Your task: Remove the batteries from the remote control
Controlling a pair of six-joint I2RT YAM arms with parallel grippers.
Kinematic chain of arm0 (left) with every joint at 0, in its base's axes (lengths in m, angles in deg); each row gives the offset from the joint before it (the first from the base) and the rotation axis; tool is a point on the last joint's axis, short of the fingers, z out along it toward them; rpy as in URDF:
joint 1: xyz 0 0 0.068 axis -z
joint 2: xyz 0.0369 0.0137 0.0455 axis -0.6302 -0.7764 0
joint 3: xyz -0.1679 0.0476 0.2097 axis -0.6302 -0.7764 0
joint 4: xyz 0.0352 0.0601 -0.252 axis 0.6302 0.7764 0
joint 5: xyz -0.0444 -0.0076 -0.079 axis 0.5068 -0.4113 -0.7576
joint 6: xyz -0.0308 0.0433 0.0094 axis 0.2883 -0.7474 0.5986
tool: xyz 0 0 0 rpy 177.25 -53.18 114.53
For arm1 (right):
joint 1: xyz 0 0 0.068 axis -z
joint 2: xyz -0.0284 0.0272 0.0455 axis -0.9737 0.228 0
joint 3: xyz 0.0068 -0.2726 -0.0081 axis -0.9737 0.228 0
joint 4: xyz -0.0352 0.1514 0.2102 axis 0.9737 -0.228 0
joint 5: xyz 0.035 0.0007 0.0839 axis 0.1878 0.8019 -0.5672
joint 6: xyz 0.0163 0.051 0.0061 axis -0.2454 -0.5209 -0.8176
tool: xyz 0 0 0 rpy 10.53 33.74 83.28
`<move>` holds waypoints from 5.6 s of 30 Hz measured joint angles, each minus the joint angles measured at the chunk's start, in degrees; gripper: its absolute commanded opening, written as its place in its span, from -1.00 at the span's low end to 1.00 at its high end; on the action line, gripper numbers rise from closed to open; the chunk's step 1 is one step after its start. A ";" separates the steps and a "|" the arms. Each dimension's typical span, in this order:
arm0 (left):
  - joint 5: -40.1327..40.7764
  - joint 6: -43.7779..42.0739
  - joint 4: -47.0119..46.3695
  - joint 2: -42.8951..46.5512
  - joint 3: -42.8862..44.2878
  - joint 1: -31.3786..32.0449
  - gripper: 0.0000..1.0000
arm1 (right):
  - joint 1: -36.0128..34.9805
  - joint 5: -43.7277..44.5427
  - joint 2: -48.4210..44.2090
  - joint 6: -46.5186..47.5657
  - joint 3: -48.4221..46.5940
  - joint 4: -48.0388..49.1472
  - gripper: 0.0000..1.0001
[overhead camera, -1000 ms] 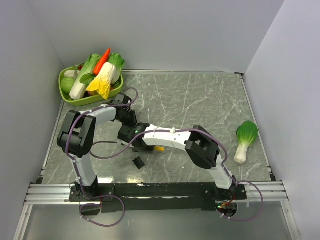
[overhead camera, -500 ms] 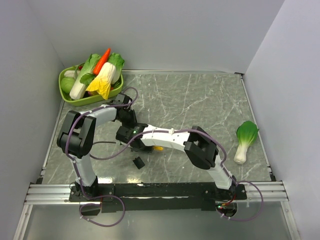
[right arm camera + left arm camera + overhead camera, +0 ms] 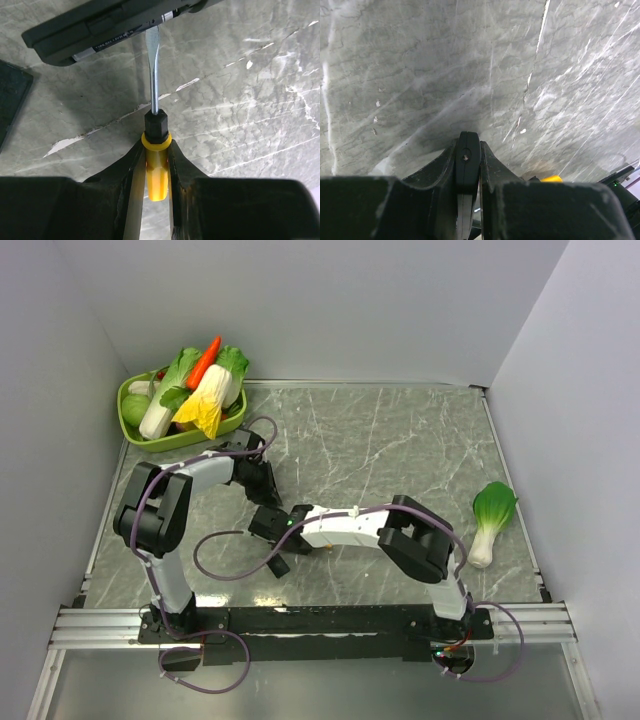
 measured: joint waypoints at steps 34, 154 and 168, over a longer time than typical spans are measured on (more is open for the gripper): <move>2.08 1.86 -12.20 22.60 -10.71 -1.88 -0.98 | 4.94 -11.08 -15.76 -8.04 18.03 17.66 -1.00; 24.52 6.60 -79.12 59.39 -60.89 5.88 -0.98 | 20.76 -55.19 -17.38 -65.99 31.54 62.01 -1.00; 14.69 3.13 -84.83 47.56 -60.74 5.84 -0.98 | 25.35 -61.86 -14.97 -63.49 31.69 55.91 -1.00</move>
